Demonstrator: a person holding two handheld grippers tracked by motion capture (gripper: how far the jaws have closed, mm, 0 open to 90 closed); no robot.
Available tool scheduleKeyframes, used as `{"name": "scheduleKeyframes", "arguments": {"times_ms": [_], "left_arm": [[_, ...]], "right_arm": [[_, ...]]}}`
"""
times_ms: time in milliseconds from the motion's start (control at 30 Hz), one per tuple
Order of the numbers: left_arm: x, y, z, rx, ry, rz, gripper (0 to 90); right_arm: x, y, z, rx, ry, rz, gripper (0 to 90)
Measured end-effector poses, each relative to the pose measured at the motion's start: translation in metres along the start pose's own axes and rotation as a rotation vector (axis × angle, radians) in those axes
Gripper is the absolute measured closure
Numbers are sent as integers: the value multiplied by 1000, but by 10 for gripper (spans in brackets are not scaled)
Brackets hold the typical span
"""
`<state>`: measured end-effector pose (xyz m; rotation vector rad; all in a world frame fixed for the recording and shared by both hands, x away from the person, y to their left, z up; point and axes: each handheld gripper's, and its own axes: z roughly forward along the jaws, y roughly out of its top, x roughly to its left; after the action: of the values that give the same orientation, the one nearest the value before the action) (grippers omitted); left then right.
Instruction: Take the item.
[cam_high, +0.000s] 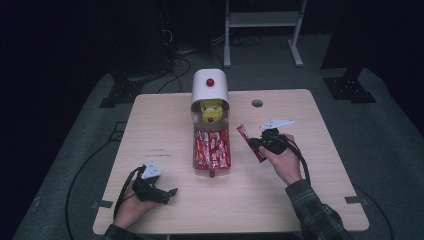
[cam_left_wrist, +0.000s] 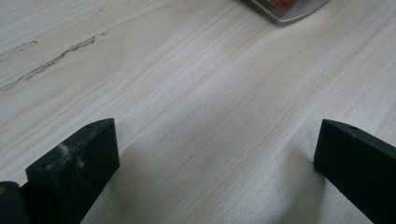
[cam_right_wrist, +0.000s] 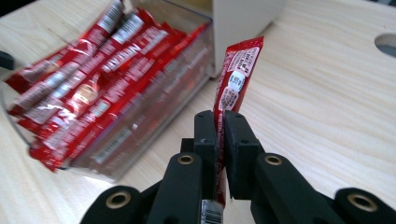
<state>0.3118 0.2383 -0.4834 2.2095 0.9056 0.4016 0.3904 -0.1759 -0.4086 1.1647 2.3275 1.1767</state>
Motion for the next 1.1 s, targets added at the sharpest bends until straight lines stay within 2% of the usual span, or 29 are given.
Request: {"name": "scheduleKeyframes", "arguments": {"times_ms": [233,567,767,967,1067,1100], "left_arm": [[0,0,0,1,0,1,0],[0,0,0,0,0,0,0],[0,0,0,0,0,0,0],[0,0,0,0,0,0,0],[0,0,0,0,0,0,0],[0,0,0,0,0,0,0]], "right_arm": [[-13,-14,16,41,-14,17,835],[-24,-29,32,97,-39,29,834],[-24,-33,38,121,-43,21,833],[-23,-37,41,126,-49,26,818],[-24,-36,40,116,-50,19,791],[-23,-35,39,108,-48,17,756]]}}
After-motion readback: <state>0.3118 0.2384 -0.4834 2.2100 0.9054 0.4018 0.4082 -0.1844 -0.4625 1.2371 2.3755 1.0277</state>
